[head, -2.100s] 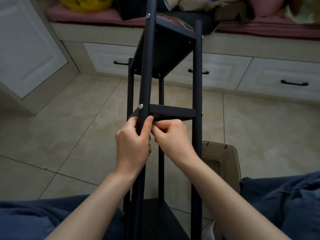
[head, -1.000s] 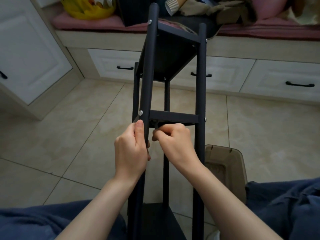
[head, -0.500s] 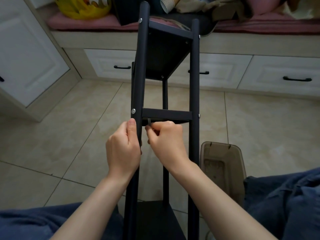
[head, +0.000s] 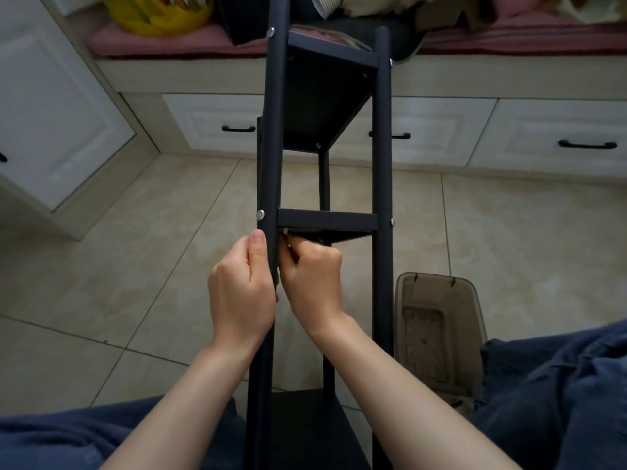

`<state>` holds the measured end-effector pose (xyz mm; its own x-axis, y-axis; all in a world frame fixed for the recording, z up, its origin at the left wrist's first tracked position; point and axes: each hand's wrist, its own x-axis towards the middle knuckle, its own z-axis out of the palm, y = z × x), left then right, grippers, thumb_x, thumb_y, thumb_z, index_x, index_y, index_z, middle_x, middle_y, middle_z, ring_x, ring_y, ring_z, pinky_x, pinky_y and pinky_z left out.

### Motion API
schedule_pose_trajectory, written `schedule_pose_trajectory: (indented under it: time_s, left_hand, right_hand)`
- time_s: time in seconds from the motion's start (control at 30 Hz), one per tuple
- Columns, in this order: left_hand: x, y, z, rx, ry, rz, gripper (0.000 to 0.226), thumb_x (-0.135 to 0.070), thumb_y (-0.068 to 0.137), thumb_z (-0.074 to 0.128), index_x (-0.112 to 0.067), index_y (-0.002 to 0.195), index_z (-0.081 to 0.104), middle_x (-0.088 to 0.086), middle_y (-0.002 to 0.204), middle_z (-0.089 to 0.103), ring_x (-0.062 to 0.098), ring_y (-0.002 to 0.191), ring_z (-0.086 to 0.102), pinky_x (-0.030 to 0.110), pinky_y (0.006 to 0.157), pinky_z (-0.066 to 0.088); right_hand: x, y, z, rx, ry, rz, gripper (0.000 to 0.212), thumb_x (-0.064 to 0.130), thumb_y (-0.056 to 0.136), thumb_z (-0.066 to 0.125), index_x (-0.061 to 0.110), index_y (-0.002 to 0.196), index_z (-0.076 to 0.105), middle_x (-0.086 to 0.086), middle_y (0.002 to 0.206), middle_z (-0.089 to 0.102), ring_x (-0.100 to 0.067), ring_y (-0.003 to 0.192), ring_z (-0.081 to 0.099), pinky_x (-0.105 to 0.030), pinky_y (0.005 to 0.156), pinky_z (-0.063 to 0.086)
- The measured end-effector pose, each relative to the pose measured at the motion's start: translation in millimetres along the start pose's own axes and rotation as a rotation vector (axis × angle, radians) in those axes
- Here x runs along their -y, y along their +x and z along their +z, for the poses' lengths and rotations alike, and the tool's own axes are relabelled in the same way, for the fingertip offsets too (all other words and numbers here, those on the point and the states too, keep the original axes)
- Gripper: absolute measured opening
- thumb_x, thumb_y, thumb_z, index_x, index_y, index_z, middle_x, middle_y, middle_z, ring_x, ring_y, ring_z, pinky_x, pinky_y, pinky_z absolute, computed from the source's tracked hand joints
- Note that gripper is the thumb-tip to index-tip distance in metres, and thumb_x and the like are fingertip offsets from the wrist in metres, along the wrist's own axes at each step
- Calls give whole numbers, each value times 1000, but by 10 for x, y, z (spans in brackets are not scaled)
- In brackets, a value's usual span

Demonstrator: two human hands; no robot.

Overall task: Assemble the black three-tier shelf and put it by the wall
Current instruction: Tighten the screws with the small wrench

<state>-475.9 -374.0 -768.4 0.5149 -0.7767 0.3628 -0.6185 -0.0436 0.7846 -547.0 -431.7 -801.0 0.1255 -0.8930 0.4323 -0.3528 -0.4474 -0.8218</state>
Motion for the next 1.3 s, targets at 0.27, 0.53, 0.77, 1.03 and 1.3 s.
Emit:
schedule_pose_trajectory:
  time_s: [0.27, 0.53, 0.77, 1.03, 1.3]
  left_hand:
    - [-24, 13, 25, 3, -8, -1, 48, -24, 110, 39, -11, 64, 48, -1, 54, 46, 18, 50, 44, 38, 51, 34]
    - [-37, 13, 45, 7, -20, 21, 46, -35, 104, 40, -21, 61, 43, -8, 51, 43, 12, 49, 44, 23, 50, 30]
    - [-21, 3, 53, 19, -41, 7, 46, -34, 107, 44, -16, 65, 54, -7, 53, 49, 9, 52, 49, 19, 50, 33]
    - [-16, 0, 45, 4, -45, 0, 44, -32, 107, 46, -21, 65, 53, -8, 53, 50, 8, 52, 51, 19, 50, 34]
    - [14, 15, 34, 27, -104, -14, 36, -47, 99, 49, -26, 70, 58, -13, 56, 60, 8, 51, 58, 18, 49, 42]
  right_hand:
    - [-13, -17, -103, 151, 15, 165, 34, 18, 95, 57, 24, 61, 56, 9, 57, 56, -2, 56, 53, -10, 52, 35]
    - [51, -13, -348, 231, 30, 247, 27, 20, 96, 54, 16, 75, 71, 7, 67, 66, -4, 68, 61, -12, 57, 44]
    - [156, 67, -448, 224, 30, 191, 30, 18, 96, 56, 10, 71, 72, 2, 57, 62, -13, 55, 58, -23, 52, 44]
    - [169, 99, -413, 240, 31, 172, 33, 19, 97, 56, 8, 69, 70, -3, 58, 65, -17, 56, 64, -37, 61, 53]
    - [-20, 28, -113, 115, 97, 66, 29, 16, 98, 59, 7, 74, 72, -3, 66, 70, -11, 60, 64, -14, 60, 44]
